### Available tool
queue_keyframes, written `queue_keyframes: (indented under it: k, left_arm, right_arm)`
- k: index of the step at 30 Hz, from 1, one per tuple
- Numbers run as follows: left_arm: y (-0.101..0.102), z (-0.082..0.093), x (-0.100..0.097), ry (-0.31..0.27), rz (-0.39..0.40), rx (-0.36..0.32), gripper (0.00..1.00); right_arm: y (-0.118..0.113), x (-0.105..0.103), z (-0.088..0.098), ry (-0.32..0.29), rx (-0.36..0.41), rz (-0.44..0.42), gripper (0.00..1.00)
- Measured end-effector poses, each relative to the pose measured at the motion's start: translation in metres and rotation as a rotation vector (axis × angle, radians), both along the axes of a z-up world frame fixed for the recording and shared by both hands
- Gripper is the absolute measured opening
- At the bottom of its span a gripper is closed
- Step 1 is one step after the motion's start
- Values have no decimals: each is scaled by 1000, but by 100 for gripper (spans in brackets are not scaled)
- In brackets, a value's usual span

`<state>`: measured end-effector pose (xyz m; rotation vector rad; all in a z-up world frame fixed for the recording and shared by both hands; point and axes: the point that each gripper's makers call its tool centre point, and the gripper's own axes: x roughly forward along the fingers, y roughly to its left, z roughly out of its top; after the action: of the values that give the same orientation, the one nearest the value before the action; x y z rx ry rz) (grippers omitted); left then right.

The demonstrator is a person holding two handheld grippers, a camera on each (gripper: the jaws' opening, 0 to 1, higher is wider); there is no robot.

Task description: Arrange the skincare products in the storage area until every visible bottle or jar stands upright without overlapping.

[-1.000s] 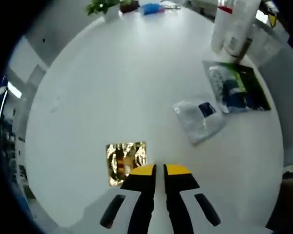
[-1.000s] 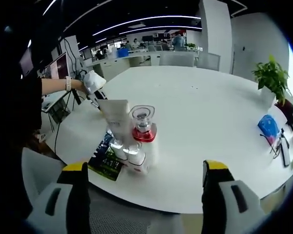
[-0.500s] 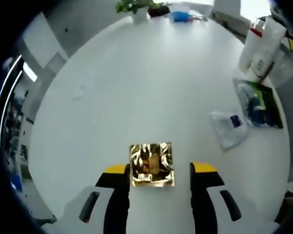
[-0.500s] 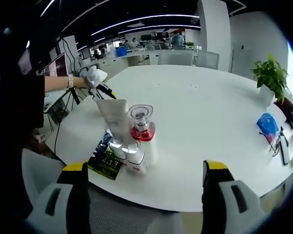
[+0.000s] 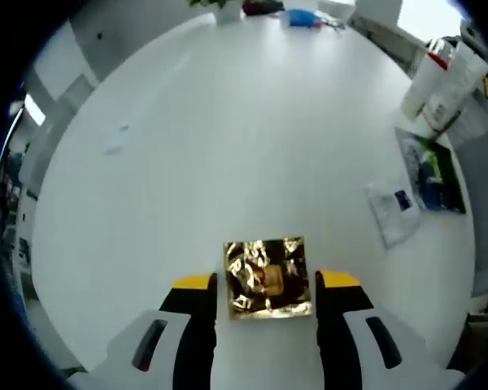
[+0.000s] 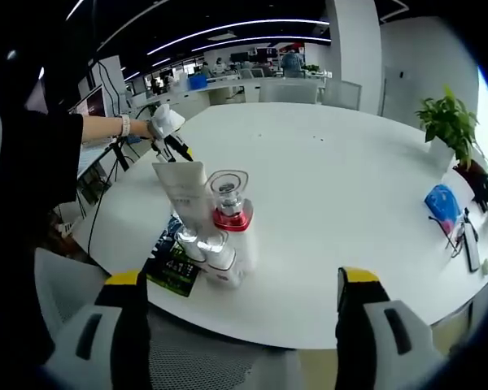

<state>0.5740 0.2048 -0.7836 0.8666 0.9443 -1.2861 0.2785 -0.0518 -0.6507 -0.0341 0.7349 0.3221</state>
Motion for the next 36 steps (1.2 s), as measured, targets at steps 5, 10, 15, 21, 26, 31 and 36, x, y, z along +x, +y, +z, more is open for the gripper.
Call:
queue_keyframes:
  k: [5,10,15,21,26,31,36]
  left_arm:
    - [0,-1,0,9,1,14,44]
    - [1,0,2,6,28,-5,40]
    - [0,2,-4,1,37,0,35]
    - [4,4,-17,3,14,21,36]
    - [8,9,-27,-7,4,25,36]
    - [13,11,-34,-9,1,30,36]
    - [17,16,-41,-11,7,22,36]
  right_arm:
    - [-2,0,-1,7,-3,-4,96]
    - [1,2,0,4,-3,10,96]
    - [3,1,-1,7,2,16,96]
    - [4,1,1,3,3,22,96]
    - [7,3,3,-8,5,36,96]
    - [12,3,5,-18,12,50,96]
    - [14,3,7,-32,15,57,97]
